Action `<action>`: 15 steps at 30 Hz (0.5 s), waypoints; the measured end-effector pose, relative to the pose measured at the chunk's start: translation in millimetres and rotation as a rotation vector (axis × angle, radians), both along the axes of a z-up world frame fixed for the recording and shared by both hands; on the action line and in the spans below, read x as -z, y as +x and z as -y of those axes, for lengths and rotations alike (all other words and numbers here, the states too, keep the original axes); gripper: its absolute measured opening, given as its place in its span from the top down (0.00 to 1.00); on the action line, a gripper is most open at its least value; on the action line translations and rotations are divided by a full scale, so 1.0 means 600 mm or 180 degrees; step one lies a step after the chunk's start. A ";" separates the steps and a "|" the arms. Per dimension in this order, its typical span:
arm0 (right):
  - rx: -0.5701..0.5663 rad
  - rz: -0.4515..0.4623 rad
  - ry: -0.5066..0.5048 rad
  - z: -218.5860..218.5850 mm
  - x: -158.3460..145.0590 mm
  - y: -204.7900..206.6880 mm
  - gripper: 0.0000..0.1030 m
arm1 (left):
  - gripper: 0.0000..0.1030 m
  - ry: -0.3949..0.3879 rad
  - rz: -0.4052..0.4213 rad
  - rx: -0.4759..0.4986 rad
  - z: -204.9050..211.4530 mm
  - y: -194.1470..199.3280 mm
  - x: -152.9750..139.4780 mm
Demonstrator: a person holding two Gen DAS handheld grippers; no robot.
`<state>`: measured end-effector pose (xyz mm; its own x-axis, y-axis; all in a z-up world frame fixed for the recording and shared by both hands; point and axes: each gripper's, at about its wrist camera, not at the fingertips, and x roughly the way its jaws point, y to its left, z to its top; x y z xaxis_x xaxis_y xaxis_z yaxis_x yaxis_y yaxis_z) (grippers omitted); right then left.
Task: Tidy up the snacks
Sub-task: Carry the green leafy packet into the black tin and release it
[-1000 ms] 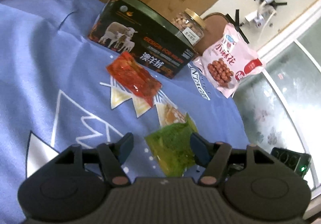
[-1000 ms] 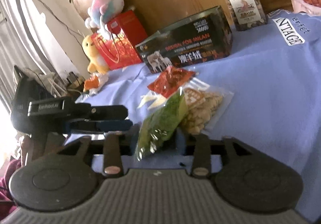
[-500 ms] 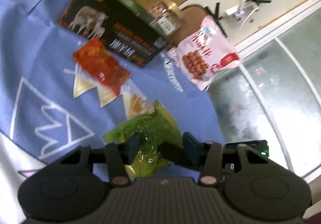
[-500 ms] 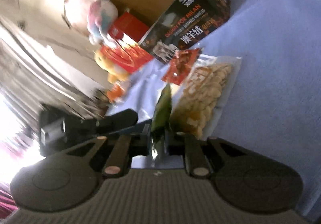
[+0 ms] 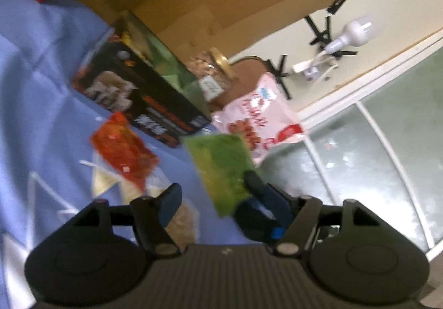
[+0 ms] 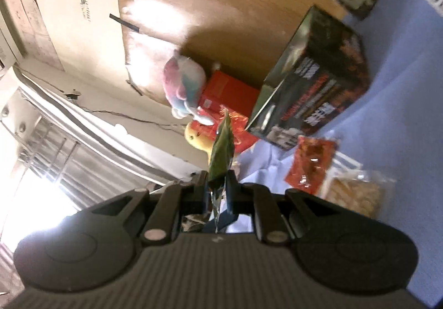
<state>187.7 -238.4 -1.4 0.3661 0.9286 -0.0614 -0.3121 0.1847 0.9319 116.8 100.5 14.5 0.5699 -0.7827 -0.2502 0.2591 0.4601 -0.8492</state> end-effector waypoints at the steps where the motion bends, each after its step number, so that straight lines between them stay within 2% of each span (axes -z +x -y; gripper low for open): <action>1: -0.0040 -0.0009 0.0005 -0.008 -0.001 0.006 0.85 | 0.49 0.0008 0.0020 0.0026 0.004 0.006 -0.003; 6: -0.0013 0.0254 -0.0168 -0.032 -0.032 0.045 0.85 | 0.62 0.0301 0.0077 -0.0061 0.013 0.048 -0.030; 11: 0.0243 0.0581 -0.0613 -0.052 -0.059 0.102 0.85 | 0.62 0.0613 0.0135 -0.0259 0.018 0.131 -0.076; 15: 0.0676 0.0877 -0.1053 -0.069 -0.068 0.140 0.80 | 0.59 0.0727 0.0021 -0.0318 0.037 0.220 -0.085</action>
<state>271.9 -197.3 39.3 0.5899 0.7784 -0.2150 -0.4625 0.5439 0.7002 249.0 78.0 65.4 0.6438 -0.6460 -0.4101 0.2079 0.6635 -0.7187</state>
